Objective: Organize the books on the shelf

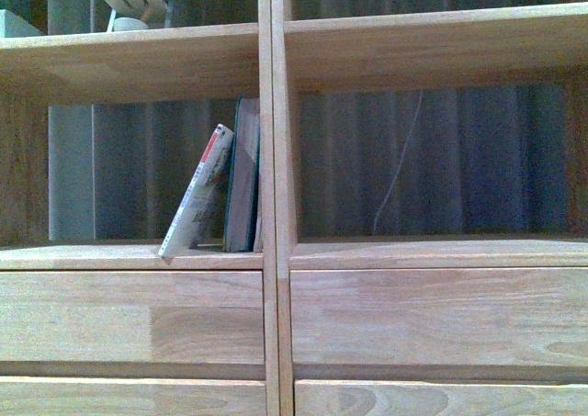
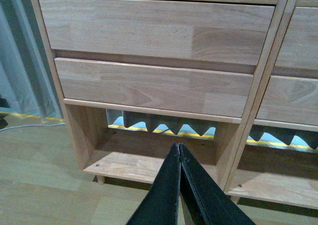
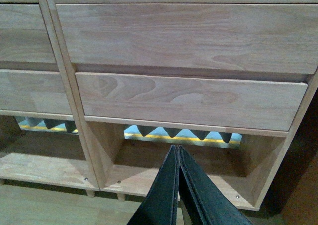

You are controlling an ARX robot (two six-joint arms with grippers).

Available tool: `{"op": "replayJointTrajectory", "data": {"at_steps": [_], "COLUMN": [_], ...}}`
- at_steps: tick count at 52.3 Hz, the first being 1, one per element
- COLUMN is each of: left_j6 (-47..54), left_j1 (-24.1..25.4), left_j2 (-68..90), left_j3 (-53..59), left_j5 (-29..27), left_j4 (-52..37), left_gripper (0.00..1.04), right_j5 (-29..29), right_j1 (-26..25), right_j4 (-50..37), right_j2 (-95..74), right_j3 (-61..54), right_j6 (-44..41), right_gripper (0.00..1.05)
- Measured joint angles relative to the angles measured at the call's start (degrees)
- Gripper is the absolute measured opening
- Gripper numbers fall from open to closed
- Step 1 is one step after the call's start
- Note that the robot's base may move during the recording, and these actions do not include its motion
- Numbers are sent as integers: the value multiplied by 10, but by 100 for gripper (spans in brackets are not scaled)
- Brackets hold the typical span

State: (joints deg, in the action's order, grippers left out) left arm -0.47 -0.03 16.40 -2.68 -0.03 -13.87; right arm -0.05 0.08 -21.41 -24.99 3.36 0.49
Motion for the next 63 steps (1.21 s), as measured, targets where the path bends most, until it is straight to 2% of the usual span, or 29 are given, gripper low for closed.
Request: {"op": "replayJointTrajectory", "data": {"at_steps": [22, 29, 44, 50, 63], "left_j6": [1, 2, 2, 2, 2], "left_j1": [0, 0, 0, 0, 0], "left_j2": [-63, -150, -160, -161, -160], "left_j3": [20, 20, 20, 20, 20], "left_j5": [0, 0, 0, 0, 0], "left_j4": [37, 133, 136, 137, 137], "left_gripper": [3, 3, 3, 3, 3], "right_j5": [0, 0, 0, 0, 0], "right_j1": [0, 0, 0, 0, 0], "right_j4": [46, 71, 113, 208, 213], "right_j2": [83, 106, 148, 232, 246], "right_j3": [-25, -25, -25, -25, -25], "right_j6": [-2, -2, -2, -2, -2], "right_gripper": [3, 3, 3, 3, 3]}}
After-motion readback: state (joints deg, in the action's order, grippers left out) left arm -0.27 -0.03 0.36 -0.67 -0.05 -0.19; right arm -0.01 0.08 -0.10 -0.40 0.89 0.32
